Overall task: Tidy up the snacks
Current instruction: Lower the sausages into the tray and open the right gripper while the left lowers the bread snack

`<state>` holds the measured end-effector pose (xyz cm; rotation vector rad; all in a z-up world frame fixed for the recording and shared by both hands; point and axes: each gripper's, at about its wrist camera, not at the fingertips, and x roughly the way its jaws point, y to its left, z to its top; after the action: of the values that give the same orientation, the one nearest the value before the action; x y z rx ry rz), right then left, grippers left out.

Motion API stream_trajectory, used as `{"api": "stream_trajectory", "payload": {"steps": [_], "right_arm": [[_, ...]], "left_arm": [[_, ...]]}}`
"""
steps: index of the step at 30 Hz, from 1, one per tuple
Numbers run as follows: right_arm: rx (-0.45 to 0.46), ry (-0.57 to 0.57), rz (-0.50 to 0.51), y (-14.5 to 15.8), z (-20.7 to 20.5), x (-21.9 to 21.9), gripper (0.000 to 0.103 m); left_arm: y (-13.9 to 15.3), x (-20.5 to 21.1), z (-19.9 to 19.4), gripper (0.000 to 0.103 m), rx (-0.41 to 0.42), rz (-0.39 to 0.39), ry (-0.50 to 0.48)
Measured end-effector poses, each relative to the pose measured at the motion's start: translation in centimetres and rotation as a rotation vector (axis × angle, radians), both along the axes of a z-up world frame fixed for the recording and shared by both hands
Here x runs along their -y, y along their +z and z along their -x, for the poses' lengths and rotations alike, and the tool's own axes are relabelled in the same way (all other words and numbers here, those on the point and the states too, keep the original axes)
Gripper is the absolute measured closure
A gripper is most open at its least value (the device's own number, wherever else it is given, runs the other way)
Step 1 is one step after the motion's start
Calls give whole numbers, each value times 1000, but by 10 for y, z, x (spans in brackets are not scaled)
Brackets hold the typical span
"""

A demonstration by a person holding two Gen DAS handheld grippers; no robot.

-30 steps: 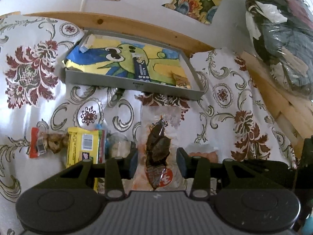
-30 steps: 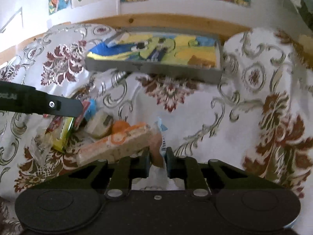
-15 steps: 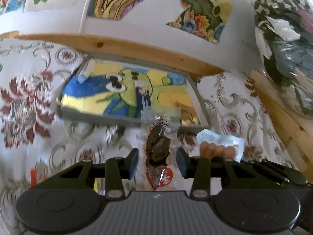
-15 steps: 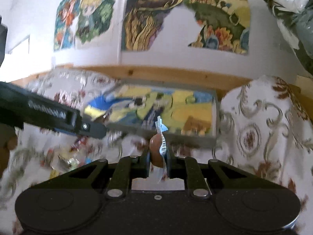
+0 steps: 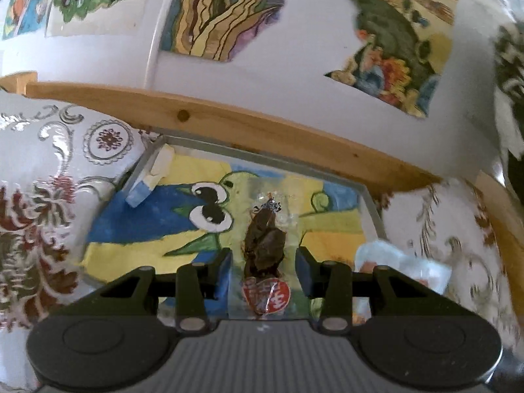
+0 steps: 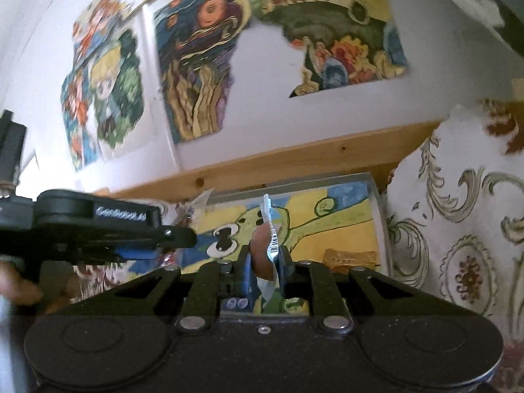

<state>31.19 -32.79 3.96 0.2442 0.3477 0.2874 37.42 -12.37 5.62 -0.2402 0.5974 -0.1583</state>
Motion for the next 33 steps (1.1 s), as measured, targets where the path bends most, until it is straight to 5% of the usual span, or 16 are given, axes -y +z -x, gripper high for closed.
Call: {"api": "stream_trajectory", "payload": {"steps": [12,33], "right_arm": [[-103,-73,-109,-28,-35,32,86],[-85,-199,49,-34,-40,40,58]], "left_arm": [[-29,43,-50,57,-46,-8,23],[-44,59,-65,52,-75,-59,33]]}}
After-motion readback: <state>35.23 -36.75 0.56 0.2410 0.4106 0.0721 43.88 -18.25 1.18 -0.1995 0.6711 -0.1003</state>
